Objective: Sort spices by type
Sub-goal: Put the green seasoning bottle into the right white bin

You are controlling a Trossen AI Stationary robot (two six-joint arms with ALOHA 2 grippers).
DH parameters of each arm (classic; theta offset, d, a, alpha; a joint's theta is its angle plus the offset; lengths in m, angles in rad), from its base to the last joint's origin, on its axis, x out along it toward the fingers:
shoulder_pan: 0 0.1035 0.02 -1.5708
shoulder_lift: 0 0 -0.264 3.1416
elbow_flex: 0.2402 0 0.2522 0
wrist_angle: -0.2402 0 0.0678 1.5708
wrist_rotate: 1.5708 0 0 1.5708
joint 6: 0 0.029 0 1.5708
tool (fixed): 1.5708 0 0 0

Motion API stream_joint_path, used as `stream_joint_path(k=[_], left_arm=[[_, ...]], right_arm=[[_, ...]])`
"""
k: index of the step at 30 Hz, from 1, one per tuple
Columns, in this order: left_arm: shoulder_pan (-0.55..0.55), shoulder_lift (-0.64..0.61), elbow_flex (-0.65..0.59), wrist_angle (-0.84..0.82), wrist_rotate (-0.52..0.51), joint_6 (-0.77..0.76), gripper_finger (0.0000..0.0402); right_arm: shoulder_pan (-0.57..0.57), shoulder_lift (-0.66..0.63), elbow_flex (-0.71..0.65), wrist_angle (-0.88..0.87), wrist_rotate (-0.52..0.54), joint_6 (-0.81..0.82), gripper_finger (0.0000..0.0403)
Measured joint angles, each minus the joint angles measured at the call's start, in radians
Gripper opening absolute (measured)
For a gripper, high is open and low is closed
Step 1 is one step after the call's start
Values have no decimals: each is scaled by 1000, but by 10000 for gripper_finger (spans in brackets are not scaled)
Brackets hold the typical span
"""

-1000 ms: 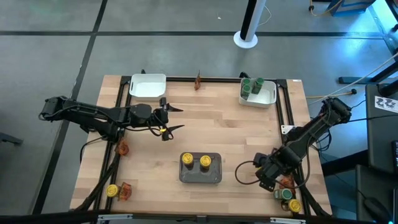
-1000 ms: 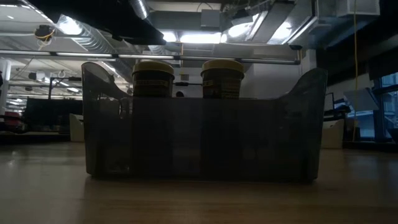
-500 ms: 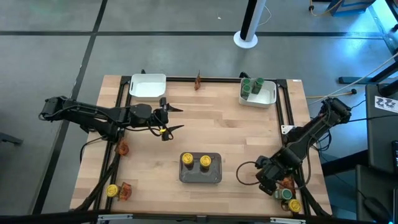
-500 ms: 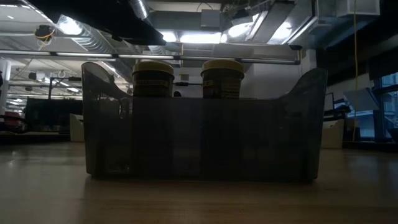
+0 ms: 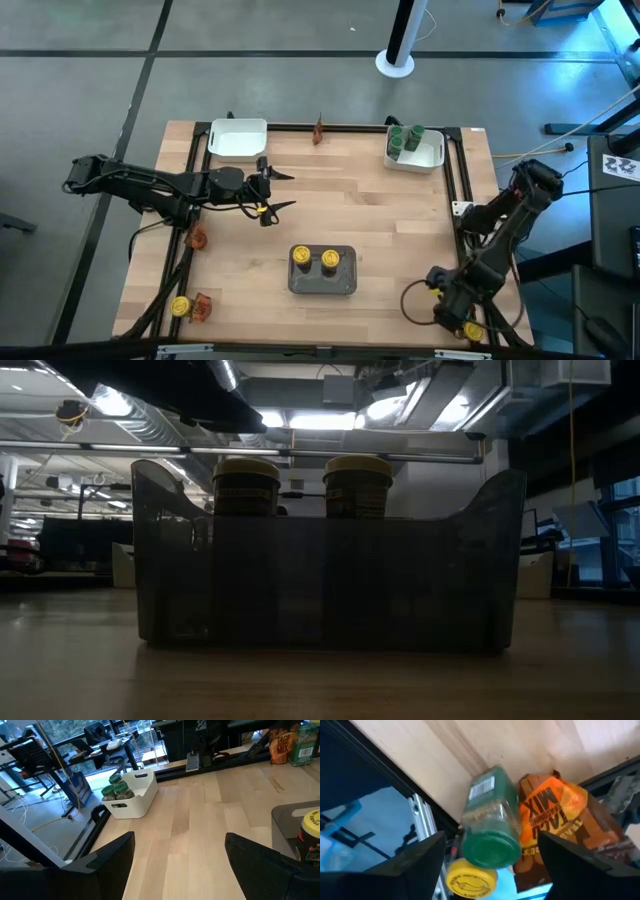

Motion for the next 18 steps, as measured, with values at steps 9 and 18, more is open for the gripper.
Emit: stream_joint_path(k=[9, 18], left_arm=[[0, 0, 0, 0, 0, 5, 294], [0, 0, 0, 1, 0, 4, 294]], right_arm=[[91, 0, 0, -14, 74, 15, 314], [174, 39, -2, -5, 176, -2, 314]])
